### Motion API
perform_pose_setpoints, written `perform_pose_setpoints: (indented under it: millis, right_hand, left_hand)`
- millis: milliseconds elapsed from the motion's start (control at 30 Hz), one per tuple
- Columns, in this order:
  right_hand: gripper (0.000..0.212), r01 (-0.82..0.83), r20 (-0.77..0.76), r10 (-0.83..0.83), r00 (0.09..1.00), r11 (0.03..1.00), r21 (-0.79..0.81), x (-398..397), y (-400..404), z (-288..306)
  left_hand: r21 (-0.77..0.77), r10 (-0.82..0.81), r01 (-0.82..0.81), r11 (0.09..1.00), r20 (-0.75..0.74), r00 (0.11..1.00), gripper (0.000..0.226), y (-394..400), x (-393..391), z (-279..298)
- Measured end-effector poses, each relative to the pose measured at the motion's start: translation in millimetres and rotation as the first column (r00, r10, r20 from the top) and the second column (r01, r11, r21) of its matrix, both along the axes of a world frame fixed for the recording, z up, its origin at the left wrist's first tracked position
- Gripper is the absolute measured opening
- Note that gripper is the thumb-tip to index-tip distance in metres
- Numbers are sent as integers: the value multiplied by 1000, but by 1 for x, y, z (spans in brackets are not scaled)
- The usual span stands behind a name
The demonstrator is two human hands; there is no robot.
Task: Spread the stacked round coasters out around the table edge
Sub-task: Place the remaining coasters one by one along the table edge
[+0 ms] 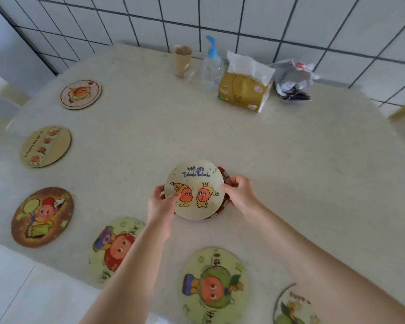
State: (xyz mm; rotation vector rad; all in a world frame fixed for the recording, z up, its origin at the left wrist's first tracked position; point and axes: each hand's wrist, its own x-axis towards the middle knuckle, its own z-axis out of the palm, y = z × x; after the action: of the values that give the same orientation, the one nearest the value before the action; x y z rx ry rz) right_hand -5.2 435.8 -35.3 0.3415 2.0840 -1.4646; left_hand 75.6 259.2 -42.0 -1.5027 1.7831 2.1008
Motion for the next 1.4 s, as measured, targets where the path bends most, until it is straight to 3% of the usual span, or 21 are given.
perform_pose_setpoints:
  millis: [267,633,967,1167,1400]
  right_hand:
    - [13,98,-39,-95,995,993,71,64,187,12]
    - [7,242,-138,-212,968,934,264,65,327,13]
    - [11,283,-122,-256,959,903,324,34,368,-3]
    - [8,277,-104,-257,961,905,323,38,371,-6]
    - [4,280,-131,-252,959,918,282,23,378,16]
  left_hand:
    - [107,-45,44,993,4,999,22,190,59,1]
    - [13,-403,402,915,32,915,21,322,41,11]
    - [81,-547,541,837,90,833,21,362,20,2]
    - [112,-518,508,854,115,847,14,357,23,1]
    - [75,-495,492,868,28,869,17,351,1,7]
